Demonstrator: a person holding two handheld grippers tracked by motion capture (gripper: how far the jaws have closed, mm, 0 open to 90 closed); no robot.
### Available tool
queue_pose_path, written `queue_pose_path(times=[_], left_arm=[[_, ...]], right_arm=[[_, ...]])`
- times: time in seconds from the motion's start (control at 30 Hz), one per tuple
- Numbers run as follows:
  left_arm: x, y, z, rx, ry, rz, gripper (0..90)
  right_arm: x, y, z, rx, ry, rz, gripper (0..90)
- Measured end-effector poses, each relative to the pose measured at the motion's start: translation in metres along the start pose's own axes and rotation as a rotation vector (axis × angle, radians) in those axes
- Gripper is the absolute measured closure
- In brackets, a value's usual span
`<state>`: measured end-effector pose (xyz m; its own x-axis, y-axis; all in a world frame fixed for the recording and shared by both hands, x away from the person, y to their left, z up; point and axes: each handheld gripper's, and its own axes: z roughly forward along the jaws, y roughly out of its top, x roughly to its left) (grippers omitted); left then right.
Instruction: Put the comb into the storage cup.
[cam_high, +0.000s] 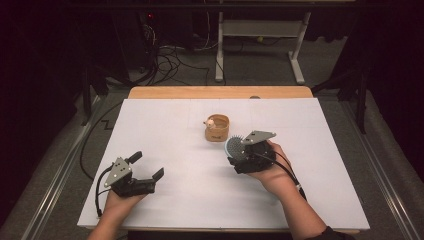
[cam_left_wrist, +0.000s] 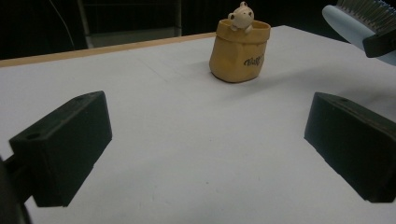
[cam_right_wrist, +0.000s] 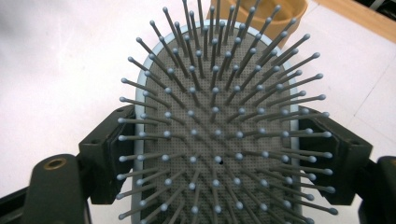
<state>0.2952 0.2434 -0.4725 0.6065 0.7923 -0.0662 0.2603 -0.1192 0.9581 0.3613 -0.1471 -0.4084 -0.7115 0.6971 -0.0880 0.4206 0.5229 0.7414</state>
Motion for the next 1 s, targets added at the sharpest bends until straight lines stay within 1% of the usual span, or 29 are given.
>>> queue_pose_path(times=[0.07, 0.17, 0.23, 0.33, 0.5, 0.57, 0.67, 0.8, 0.9, 1.0], left_arm=[[0.0, 0.0, 0.0, -0.002, 0.001, -0.001, 1.7], [0.0, 0.0, 0.0, 0.003, 0.002, 0.004, 1.7], [0.0, 0.0, 0.0, 0.008, -0.006, -0.001, 1.7], [0.0, 0.0, 0.0, 0.008, -0.004, -0.004, 1.7], [0.0, 0.001, 0.001, 0.013, 0.001, -0.011, 1.7], [-0.001, 0.001, 0.001, 0.013, 0.0, -0.018, 1.7], [-0.001, 0.002, 0.001, 0.018, -0.001, -0.019, 1.7], [-0.002, 0.003, 0.001, 0.026, -0.005, -0.019, 1.7], [-0.004, 0.004, 0.0, 0.016, -0.006, -0.016, 2.4], [-0.005, 0.004, 0.0, 0.017, -0.008, -0.016, 3.4]], right_arm=[[0.0, 0.001, -0.002, -0.02, -0.015, -0.001, 20.8], [0.0, 0.001, -0.006, -0.067, -0.025, 0.008, 20.8], [0.0, 0.002, -0.008, -0.095, -0.03, 0.013, 20.8], [0.0, 0.003, -0.011, -0.133, -0.039, 0.021, 20.8], [0.0, 0.003, -0.015, -0.179, -0.06, 0.031, 20.8], [0.0, 0.002, -0.017, -0.202, -0.071, 0.025, 20.8], [0.001, 0.002, -0.019, -0.236, -0.071, 0.026, 20.7], [0.003, 0.002, -0.021, -0.268, -0.075, 0.023, 20.7], [0.005, 0.002, -0.024, -0.301, -0.078, 0.015, 20.7], [0.005, 0.001, -0.026, -0.335, -0.078, 0.023, 20.7]])
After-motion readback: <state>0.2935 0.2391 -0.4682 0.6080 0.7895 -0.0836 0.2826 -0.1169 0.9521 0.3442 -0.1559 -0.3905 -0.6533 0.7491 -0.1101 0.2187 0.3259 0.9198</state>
